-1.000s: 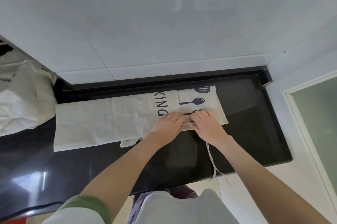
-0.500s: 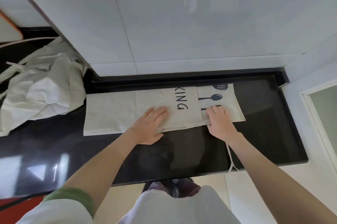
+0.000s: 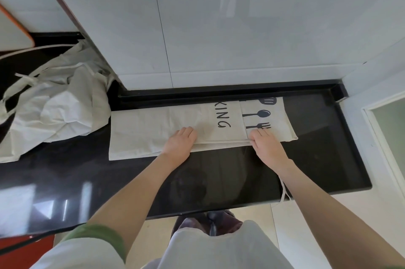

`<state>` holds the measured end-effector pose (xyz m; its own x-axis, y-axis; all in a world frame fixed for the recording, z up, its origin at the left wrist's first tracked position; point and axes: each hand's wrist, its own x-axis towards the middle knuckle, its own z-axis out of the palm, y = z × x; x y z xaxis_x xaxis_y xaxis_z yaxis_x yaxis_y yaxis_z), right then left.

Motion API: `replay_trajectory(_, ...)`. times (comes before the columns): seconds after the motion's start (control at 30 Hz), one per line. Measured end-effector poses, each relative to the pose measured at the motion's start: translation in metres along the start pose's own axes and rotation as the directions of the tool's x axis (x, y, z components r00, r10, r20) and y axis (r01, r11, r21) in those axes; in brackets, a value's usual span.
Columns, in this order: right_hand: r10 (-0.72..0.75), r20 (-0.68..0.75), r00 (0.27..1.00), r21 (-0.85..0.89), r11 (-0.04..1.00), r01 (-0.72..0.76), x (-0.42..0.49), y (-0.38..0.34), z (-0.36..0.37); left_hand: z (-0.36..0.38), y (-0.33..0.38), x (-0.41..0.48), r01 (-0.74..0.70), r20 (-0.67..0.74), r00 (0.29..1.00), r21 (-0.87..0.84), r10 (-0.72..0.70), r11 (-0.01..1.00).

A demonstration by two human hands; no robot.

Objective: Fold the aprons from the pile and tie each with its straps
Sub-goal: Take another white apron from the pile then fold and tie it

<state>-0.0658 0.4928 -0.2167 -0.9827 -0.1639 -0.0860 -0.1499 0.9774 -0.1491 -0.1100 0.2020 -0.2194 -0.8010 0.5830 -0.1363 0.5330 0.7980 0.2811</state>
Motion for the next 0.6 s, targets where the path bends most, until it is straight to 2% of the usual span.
replay_trajectory(0.13, -0.006, -0.009, 1.000, -0.158, 0.987, 0.004, 0.000, -0.004, 0.001, -0.003, 0.003, 0.002, -0.041, -0.068, 0.997, 0.113, 0.049, 0.993)
replay_trajectory(0.27, 0.024, 0.099, 0.995, -0.125, 0.992, -0.011, -0.001, -0.003, 0.006, 0.001, 0.005, -0.001, -0.115, 0.151, 0.984, 0.110, 0.098, 0.987)
replay_trajectory(0.37, 0.038, 0.205, 0.978, -0.044, 0.999, -0.030, 0.002, -0.003, 0.000, 0.000, 0.005, -0.002, -0.065, 0.250, 0.967, 0.071, 0.045, 0.995)
replay_trajectory(0.4, 0.039, 0.245, 0.969, -0.030, 0.999, -0.032, 0.003, -0.002, -0.002, -0.002, 0.006, -0.002, -0.052, 0.229, 0.973, 0.046, 0.040, 0.998)
replay_trajectory(0.47, 0.062, 0.263, 0.963, -0.013, 0.998, -0.061, 0.005, -0.002, -0.003, 0.003, 0.007, 0.001, -0.055, 0.059, 0.997, 0.015, 0.054, 0.998)
replay_trajectory(0.53, 0.062, 0.145, 0.987, -0.001, 0.998, -0.063, 0.006, -0.004, -0.001, 0.010, 0.005, 0.004, -0.037, -0.090, 0.995, 0.054, 0.042, 0.998)
replay_trajectory(0.6, 0.025, -0.012, 1.000, -0.022, 0.999, -0.025, 0.011, -0.009, 0.002, 0.015, 0.002, 0.009, 0.031, -0.061, 0.998, 0.074, -0.026, 0.997)
